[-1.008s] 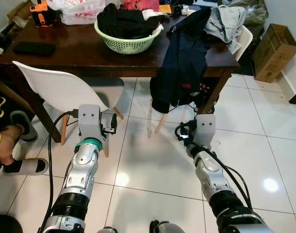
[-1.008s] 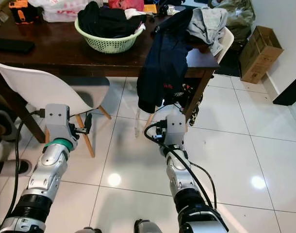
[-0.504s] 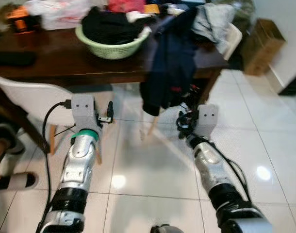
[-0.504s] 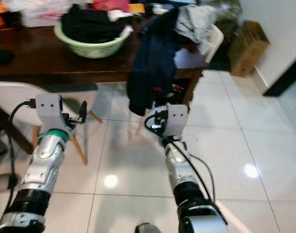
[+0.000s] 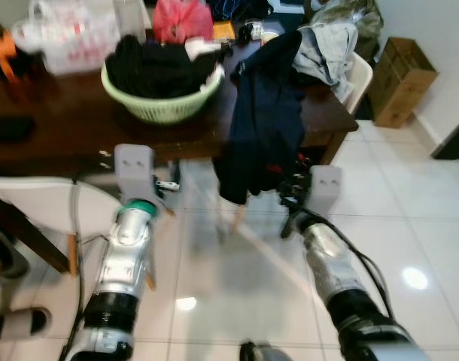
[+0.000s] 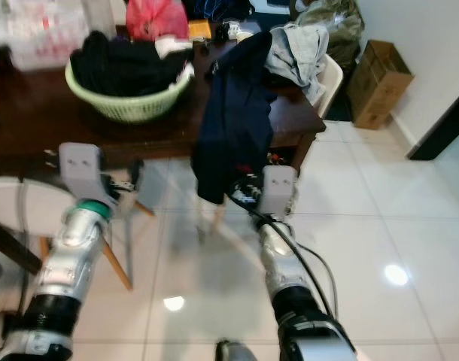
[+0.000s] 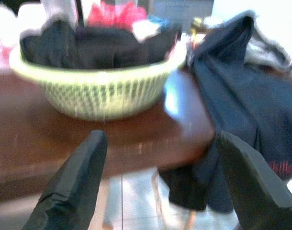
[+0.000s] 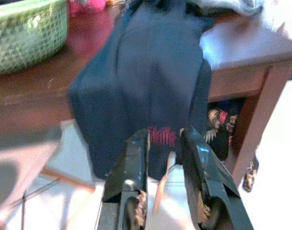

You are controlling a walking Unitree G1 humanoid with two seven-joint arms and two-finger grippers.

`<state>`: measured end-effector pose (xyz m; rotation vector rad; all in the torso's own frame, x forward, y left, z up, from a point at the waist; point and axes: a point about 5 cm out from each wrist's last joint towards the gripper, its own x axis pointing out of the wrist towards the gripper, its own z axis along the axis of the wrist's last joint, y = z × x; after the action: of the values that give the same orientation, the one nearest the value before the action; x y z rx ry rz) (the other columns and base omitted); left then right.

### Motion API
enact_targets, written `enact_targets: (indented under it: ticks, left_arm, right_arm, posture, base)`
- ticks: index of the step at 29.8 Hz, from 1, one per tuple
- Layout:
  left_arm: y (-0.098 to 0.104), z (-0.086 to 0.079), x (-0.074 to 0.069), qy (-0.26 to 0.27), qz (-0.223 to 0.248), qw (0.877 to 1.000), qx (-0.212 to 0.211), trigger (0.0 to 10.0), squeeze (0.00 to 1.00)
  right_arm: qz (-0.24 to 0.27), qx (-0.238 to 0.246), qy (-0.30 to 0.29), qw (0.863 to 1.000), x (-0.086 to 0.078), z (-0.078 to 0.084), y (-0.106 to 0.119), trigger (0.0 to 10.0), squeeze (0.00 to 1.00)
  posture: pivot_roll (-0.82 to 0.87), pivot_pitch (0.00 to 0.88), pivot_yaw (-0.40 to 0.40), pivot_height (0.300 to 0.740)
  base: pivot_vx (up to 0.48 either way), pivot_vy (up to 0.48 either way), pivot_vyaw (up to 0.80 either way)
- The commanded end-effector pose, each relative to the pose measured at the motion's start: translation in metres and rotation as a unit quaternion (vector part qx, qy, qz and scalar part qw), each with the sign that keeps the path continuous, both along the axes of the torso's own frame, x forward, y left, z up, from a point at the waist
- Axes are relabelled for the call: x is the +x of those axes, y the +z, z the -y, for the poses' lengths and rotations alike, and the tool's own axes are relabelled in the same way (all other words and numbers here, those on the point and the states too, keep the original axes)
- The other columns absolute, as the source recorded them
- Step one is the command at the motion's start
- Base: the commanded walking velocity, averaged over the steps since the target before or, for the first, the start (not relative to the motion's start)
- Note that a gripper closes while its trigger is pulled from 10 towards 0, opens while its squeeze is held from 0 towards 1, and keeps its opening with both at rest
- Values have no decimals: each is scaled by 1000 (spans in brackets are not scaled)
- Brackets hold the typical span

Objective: Hang hanger

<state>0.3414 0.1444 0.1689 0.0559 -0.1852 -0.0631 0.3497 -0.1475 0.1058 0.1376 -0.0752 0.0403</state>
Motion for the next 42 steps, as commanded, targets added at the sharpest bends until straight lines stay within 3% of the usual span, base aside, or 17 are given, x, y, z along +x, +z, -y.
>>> enact_targets:
  ticks: [1,13,15,17,21,29,34,40,42]
  left_arm:
    - [0,-4,1,7,-3,1000,6,10000,0]
    - [9,-3,0,-1,10,1000,18,10000,0]
    - [25,-6,2,4,36,999,31,10000,0]
    - [25,-6,2,4,36,999,31,10000,0]
    - [49,-20,5,40,71,996,35,10000,0]
    - [59,-30,7,51,80,995,41,10000,0]
    - [78,-29,11,35,104,992,57,10000,0]
    - [74,-26,14,24,80,996,43,10000,0]
    - [61,-13,18,-17,18,997,67,10000,0]
  right_arm:
    - [-5,4,-4,1000,-3,-1,-5,10000,0]
    - [5,10,-7,1000,-2,-2,-1,10000,0]
    - [12,15,-6,1000,-1,-3,2,10000,0]
    - [12,15,-6,1000,-1,-3,2,10000,0]
    - [30,8,0,1000,3,-6,12,10000,0]
    - [42,5,-4,999,5,-6,18,10000,0]
    - [44,32,-25,998,5,0,19,10000,0]
    - [46,31,-29,998,5,2,20,10000,0]
    - [47,31,-30,998,5,2,20,10000,0]
  posture:
    - [21,0,-4,740]
    - [26,3,0,740]
    - [33,7,0,740]
    - [33,7,0,740]
    - [33,7,1,740]
    - [37,5,0,740]
    - [46,0,6,740]
    - [42,0,12,740]
    - [42,0,12,740]
  base:
    - [386,0,-800]
    - [386,0,-101]
    - [386,0,0]
    - [386,0,0]
    - [387,0,0]
    - [386,0,459]
    - [385,0,0]
    - [369,0,0]
    - [0,0,0]
